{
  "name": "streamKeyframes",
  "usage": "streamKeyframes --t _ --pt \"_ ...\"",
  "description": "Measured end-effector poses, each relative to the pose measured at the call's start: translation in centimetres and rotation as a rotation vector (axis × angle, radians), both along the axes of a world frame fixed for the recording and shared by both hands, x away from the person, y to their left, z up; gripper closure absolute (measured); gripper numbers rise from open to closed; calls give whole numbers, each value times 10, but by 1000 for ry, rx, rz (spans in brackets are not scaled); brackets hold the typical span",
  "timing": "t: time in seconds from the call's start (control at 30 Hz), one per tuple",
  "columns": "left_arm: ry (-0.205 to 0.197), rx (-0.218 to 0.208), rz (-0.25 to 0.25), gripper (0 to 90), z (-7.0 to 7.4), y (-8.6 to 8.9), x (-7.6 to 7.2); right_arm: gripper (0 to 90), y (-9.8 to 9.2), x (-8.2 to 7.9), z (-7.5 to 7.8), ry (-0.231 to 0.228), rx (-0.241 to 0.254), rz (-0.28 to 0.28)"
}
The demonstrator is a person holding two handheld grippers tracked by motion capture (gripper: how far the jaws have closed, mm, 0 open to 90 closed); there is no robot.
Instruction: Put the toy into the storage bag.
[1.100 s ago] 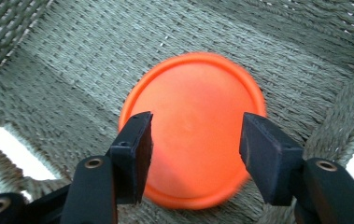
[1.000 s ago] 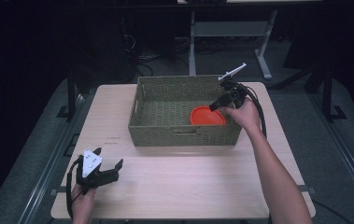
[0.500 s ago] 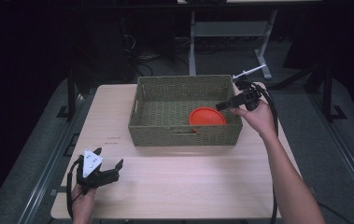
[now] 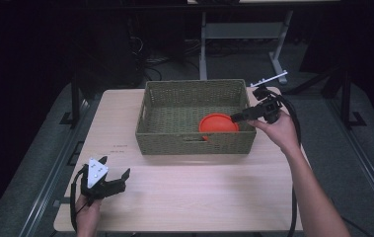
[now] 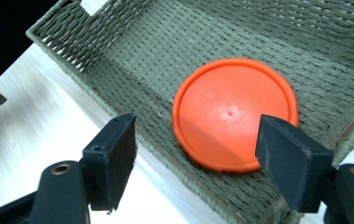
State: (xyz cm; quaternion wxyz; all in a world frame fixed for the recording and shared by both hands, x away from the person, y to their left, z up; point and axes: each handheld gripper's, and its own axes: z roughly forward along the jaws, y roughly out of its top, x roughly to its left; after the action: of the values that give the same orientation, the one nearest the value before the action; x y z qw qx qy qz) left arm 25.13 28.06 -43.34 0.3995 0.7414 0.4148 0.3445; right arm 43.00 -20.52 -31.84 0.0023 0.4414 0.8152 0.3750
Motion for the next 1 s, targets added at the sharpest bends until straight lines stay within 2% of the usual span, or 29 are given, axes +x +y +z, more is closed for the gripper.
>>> streamKeyframes --t 0.6,1.0 --pt "2 2 1 128 0 0 0 271 -10 -35 5 -33 20 35" --pt "1 3 4 128 0 0 -1 268 -19 -55 -3 -45 27 40"
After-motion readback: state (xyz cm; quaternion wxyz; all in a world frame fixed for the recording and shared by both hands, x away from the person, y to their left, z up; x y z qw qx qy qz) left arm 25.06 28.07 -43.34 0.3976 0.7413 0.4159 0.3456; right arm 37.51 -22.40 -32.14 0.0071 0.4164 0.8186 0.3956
